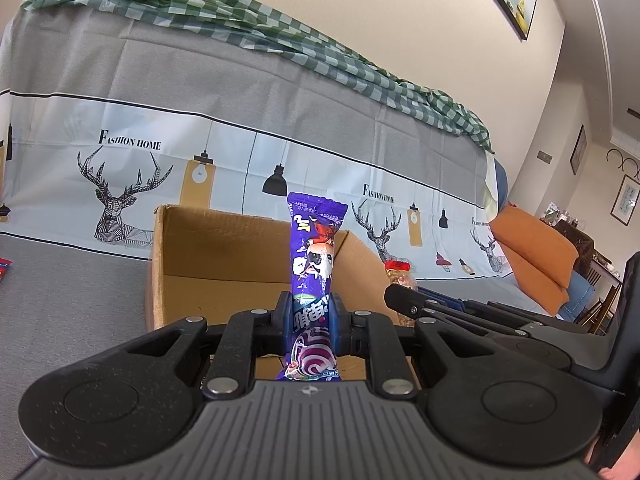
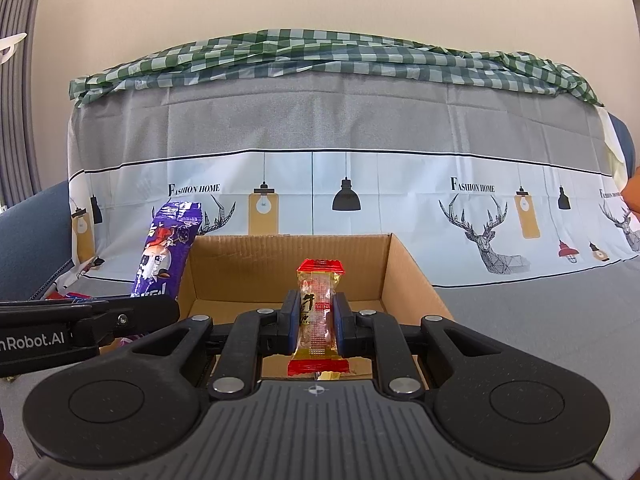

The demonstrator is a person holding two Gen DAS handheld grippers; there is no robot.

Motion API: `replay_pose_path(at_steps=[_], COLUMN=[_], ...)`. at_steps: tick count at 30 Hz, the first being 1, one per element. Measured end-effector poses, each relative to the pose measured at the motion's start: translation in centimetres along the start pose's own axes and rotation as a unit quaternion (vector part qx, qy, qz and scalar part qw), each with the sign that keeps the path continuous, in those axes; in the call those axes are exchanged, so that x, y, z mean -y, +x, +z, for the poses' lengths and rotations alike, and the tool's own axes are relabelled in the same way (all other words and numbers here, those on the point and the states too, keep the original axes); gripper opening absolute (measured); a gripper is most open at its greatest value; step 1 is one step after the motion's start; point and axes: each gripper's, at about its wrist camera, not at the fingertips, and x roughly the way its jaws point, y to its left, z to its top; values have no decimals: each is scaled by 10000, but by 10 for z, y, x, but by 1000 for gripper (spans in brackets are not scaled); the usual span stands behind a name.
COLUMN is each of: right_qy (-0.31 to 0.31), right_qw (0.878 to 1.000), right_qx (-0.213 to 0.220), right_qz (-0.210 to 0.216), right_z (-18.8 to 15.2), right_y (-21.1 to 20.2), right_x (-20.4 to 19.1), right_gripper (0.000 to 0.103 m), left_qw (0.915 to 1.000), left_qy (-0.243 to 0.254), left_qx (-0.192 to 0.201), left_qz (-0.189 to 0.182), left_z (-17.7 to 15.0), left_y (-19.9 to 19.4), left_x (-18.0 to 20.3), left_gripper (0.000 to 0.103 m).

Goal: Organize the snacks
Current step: 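Lift and carry the purple wafer bar and red candy over the box with both tools, then open both tools to drop the wafer bar and candy into the box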

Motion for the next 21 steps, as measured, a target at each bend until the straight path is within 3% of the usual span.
replay_pose_path(at_steps=[21], right_qy=[-83], right_qw=[9999], right_qx=[33], right_qz=[71], right_z=[1], right_y=[-1], right_x=[0], right_gripper=[18], left_qw=[10000], left_qy=[-50], left_qx=[43], left_qz=[-3], left_z=[0], left_y=[0], left_x=[1], left_gripper=[19])
